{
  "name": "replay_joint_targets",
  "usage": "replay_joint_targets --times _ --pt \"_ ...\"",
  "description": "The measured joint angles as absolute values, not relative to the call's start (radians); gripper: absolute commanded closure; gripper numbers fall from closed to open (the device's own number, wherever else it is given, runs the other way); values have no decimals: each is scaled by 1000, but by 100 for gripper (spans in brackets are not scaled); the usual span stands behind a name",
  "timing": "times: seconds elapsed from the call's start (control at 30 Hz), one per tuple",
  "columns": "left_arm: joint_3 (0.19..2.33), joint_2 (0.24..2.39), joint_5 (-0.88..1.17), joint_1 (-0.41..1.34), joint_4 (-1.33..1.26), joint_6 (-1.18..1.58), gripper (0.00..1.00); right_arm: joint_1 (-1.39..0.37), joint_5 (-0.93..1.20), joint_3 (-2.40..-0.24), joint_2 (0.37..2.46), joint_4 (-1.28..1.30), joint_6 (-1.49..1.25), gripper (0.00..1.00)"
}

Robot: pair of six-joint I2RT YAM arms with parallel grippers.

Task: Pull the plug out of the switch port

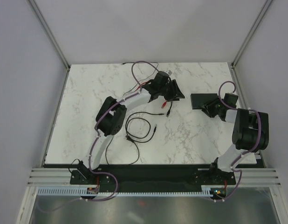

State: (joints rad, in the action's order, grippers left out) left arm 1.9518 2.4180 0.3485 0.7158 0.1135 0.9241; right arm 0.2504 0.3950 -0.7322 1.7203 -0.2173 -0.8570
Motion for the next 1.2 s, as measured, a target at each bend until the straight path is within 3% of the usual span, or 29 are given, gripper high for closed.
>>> replay_joint_targets --times 0.3,0.67,0.8,1.0,1.03,1.2 --pt "1536 1953 341 727 97 835 46 245 360 -771 1623 -40 -721 40" --pt "967 1394 252 728 151 813 39 109 266 -796 1281 314 -474 31" --pt "836 1152 227 689 194 815 37 -14 306 -772 1215 379 -447 23" --pt "619 813 211 626 233 826 37 -94 301 -659 931 451 -453 2" --pt "585 759 211 617 239 826 29 -97 296 -648 894 462 -459 2" --pt "436 493 208 597 296 910 26 -108 301 -606 825 479 -540 2"
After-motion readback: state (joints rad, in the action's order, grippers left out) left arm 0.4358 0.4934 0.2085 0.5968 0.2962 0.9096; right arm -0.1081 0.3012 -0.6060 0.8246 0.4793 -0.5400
